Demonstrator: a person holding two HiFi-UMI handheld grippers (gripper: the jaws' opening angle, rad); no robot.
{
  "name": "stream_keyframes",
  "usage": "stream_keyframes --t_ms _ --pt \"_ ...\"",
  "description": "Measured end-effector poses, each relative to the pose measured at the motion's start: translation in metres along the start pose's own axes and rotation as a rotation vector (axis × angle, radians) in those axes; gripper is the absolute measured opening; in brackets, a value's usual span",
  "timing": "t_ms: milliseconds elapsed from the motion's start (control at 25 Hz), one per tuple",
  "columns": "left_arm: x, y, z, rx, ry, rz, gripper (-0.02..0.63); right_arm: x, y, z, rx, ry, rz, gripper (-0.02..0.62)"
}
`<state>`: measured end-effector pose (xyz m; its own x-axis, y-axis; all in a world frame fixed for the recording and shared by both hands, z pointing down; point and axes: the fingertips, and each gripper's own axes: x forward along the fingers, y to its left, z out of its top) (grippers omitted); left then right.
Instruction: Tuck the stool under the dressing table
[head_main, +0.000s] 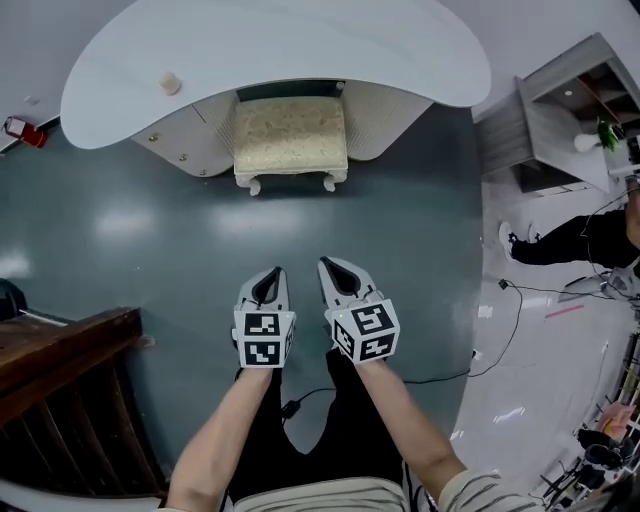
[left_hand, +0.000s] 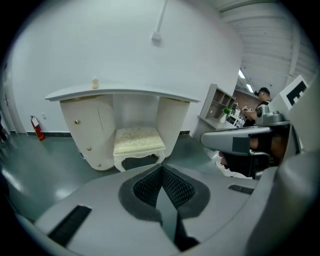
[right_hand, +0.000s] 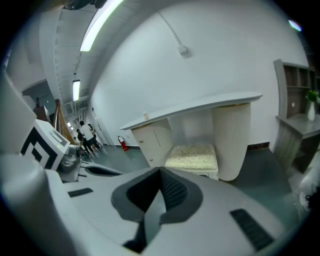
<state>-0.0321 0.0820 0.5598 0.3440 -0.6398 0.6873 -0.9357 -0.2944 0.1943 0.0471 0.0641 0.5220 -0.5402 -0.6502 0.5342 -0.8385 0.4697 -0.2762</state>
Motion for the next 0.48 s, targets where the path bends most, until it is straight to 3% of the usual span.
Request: stream_keyframes --t_ms 240,480 --pt "-0.058 -0.018 0.027 -0.086 -0.074 0.005 0.006 -0.050 0.032 0.031 -0.035 -0.037 -0.012 0.012" --pt "-0.113 -0.035 0.063 -0.065 -0.154 -0.008 0.006 -0.097 0.064 0.071 -0.092 -0.090 -0.021 0.012"
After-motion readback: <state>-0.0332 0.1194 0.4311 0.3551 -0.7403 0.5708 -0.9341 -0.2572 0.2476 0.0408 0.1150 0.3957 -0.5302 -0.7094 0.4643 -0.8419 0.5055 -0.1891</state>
